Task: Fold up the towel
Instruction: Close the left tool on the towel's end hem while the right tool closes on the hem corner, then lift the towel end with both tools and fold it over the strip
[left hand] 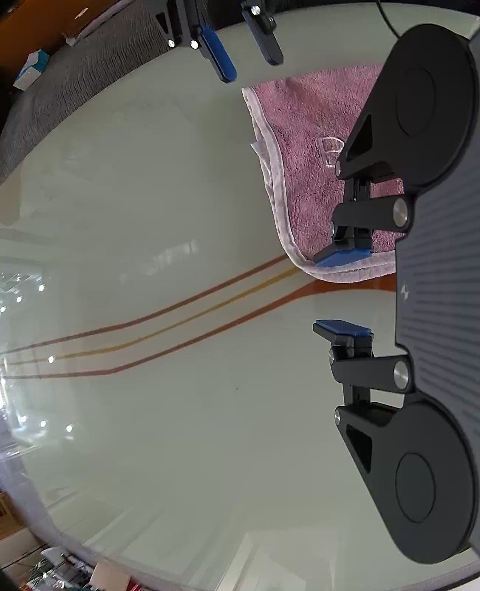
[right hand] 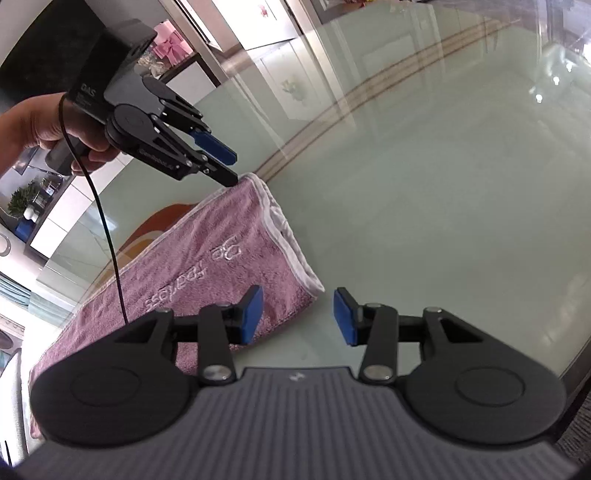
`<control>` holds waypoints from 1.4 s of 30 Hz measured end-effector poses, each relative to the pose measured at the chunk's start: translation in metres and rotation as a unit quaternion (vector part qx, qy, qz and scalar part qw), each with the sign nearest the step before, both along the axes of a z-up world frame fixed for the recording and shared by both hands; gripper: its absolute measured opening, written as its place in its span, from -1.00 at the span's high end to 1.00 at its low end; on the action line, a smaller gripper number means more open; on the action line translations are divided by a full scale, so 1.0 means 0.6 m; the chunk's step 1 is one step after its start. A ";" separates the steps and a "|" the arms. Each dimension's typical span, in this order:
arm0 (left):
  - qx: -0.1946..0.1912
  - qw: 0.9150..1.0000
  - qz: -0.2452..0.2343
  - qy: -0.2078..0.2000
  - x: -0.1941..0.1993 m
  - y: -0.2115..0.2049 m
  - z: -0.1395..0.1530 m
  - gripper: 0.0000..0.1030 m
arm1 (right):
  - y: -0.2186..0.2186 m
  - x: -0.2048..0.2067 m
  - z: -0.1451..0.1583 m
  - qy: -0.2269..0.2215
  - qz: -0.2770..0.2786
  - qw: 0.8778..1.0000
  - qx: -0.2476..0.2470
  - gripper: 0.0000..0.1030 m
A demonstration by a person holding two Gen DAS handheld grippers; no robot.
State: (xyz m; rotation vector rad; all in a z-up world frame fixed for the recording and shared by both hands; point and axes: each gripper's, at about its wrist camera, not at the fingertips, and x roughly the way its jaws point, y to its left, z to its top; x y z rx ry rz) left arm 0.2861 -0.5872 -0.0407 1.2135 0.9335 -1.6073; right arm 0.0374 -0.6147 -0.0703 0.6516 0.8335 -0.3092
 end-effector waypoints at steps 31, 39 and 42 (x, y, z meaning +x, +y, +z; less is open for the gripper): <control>0.016 1.000 -0.013 0.016 -0.012 0.074 -0.027 0.81 | -0.023 0.000 -0.008 -0.018 -0.004 0.999 0.034 0.18; -0.024 0.998 -0.054 -0.033 -0.037 0.128 -0.028 0.91 | -0.034 -0.003 -0.014 -0.024 -0.003 0.998 0.052 0.43; -0.026 0.997 -0.056 -0.039 -0.037 0.141 -0.030 0.91 | -0.039 -0.001 -0.017 -0.021 -0.001 0.997 0.068 0.53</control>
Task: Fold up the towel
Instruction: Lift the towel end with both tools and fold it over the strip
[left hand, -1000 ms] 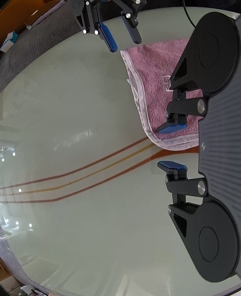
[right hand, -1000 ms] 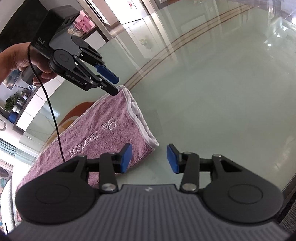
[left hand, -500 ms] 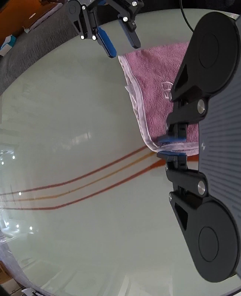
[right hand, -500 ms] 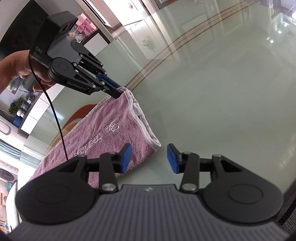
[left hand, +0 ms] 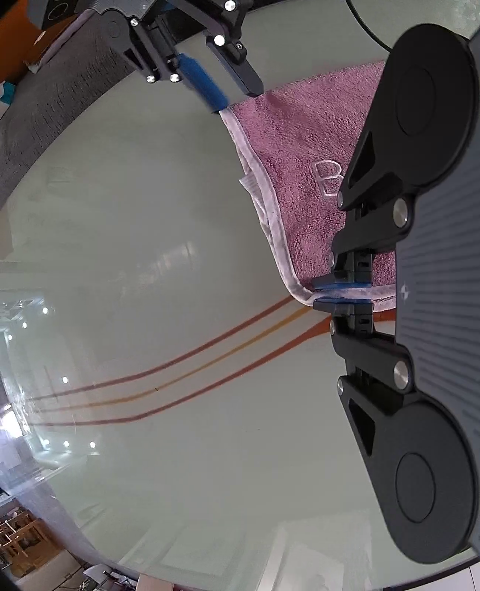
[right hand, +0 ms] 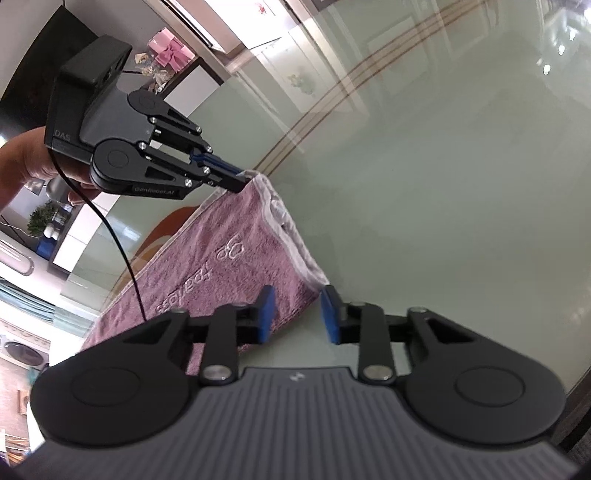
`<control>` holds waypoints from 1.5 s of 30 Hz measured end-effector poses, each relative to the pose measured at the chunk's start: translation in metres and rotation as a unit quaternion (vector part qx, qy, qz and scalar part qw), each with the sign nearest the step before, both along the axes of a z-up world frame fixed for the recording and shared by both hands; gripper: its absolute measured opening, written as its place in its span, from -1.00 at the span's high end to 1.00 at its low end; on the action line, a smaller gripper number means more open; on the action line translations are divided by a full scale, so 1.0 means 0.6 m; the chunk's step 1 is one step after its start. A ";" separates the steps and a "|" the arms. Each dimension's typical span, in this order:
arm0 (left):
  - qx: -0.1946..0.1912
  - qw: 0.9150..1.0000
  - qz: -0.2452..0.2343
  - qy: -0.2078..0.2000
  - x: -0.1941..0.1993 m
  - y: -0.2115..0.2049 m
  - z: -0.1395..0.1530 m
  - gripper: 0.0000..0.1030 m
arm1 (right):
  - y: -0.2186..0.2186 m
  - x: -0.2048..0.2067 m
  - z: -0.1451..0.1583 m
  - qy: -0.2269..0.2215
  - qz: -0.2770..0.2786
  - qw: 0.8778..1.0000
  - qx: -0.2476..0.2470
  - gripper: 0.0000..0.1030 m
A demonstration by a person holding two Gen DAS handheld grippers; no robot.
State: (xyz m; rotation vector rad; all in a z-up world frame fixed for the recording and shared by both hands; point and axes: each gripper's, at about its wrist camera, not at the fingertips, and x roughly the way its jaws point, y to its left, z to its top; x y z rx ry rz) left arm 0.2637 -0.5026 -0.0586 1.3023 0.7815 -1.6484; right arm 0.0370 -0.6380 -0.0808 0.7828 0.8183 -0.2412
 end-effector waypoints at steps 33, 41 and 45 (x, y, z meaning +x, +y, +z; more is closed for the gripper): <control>-0.006 1.000 0.009 -0.001 -0.037 -0.090 -0.058 0.90 | 0.010 0.020 0.003 0.008 -0.021 1.000 -0.020 0.85; -0.036 0.999 0.033 -0.014 -0.026 -0.051 0.003 0.90 | 0.049 0.005 0.075 -0.048 0.008 0.998 -0.040 0.85; -0.047 0.997 0.052 -0.026 -0.011 -0.002 0.041 0.90 | 0.083 0.002 0.110 -0.075 0.028 0.996 -0.046 0.85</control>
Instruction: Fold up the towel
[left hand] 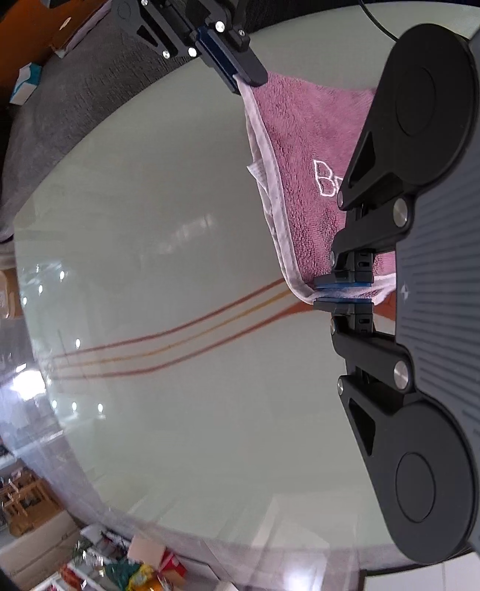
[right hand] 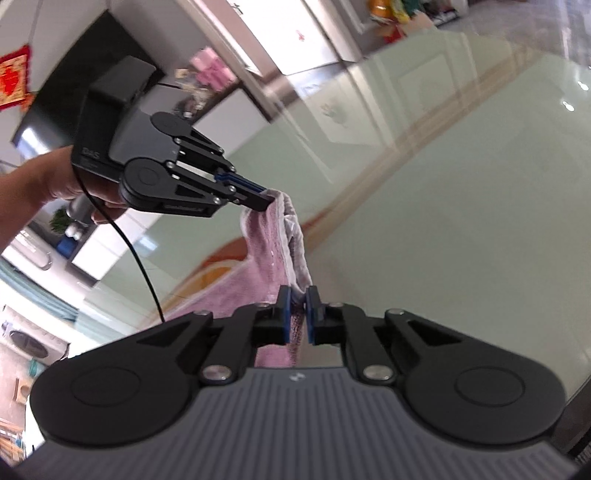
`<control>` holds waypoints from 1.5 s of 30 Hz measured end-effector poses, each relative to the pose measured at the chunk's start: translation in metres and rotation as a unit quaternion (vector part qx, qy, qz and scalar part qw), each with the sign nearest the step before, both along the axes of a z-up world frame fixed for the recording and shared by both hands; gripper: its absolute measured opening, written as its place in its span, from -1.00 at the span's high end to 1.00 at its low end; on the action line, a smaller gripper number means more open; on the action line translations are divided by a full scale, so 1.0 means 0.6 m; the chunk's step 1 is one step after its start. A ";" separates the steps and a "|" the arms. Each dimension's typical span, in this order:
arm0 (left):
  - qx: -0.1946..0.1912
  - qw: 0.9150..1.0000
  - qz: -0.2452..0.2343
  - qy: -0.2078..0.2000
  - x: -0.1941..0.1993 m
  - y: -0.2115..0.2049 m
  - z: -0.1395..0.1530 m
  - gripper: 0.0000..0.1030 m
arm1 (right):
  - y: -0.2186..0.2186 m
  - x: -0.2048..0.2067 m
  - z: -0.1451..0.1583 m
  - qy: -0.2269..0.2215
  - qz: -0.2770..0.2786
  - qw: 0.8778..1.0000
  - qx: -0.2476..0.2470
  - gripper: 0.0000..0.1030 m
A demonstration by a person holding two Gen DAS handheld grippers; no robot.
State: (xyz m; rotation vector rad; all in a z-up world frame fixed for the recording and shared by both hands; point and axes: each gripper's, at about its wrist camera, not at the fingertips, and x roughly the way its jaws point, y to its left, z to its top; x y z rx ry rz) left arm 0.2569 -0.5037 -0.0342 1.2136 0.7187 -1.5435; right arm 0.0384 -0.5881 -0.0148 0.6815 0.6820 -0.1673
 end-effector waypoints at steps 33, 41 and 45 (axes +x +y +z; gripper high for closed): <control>-0.074 0.989 0.119 -0.041 -0.016 0.333 0.075 0.95 | 0.213 -0.005 0.036 0.010 0.114 0.993 -0.038 0.94; -0.048 0.987 0.145 -0.059 -0.024 0.363 0.018 0.65 | 0.145 -0.001 -0.028 0.027 0.065 0.994 0.085 0.56; -0.051 0.982 0.168 -0.063 -0.026 0.376 -0.007 0.19 | 0.068 0.017 -0.057 0.027 0.017 0.986 0.164 0.37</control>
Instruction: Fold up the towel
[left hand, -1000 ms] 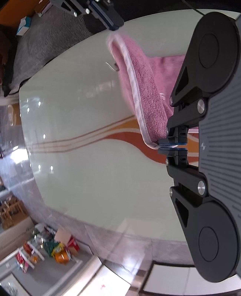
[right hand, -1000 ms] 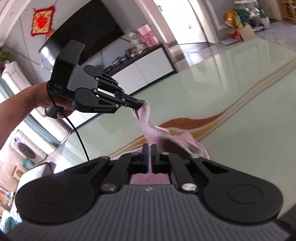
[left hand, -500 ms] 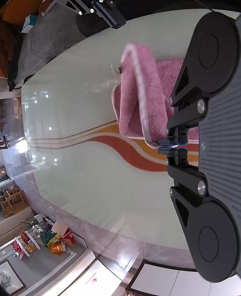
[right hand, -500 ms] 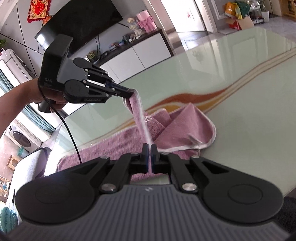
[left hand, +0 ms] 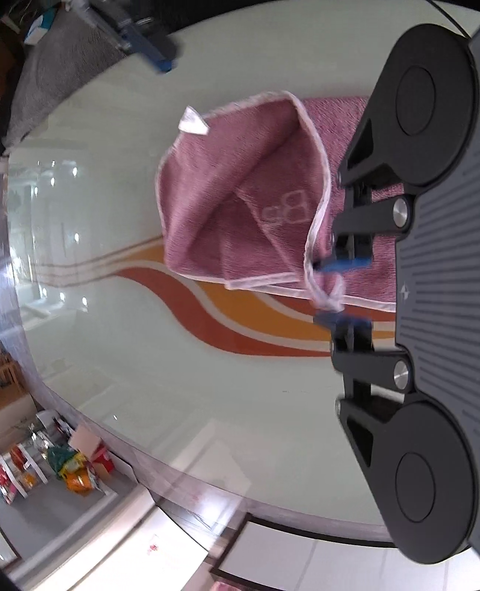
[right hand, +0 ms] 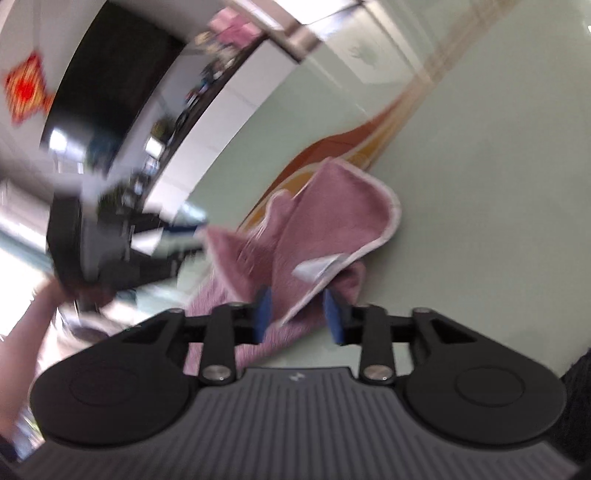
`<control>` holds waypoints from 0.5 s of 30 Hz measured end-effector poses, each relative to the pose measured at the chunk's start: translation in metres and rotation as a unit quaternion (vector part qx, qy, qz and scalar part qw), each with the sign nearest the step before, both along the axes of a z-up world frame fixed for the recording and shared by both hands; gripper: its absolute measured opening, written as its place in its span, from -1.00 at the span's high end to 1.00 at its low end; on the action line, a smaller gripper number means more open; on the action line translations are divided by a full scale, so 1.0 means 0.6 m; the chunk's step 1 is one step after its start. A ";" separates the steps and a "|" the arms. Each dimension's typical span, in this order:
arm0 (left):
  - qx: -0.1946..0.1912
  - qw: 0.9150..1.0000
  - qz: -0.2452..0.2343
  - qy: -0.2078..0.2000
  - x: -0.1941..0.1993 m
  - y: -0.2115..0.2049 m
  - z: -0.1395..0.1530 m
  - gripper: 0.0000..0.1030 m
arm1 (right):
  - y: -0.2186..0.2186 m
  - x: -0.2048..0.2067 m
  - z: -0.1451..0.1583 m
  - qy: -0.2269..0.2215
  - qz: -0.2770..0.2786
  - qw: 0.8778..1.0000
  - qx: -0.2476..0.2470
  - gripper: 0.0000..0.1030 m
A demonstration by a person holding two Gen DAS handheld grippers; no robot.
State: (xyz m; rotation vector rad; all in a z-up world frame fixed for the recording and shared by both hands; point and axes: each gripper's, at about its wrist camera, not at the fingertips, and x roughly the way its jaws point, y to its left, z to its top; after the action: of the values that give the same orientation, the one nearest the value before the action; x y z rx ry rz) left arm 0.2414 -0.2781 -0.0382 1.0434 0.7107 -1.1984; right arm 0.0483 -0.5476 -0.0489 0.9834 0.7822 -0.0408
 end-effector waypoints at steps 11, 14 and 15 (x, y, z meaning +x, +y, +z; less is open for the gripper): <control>-0.101 0.992 0.072 0.009 -0.043 0.091 0.032 -0.39 | -0.074 0.043 -0.073 0.062 -0.036 0.995 0.074 0.28; -0.137 0.990 0.024 0.026 -0.114 0.086 0.045 -0.39 | -0.080 0.046 -0.096 0.074 -0.044 0.991 0.101 0.28; -0.140 0.990 0.000 0.030 -0.141 0.075 0.039 -0.39 | -0.083 0.048 -0.103 0.076 -0.046 0.990 0.110 0.28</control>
State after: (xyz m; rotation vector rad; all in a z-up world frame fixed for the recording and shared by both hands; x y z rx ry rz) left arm 0.1569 -0.2333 -0.0149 0.7758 0.5681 -1.2919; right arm 0.0771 -0.5972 -0.1105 1.2355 0.8948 -0.1126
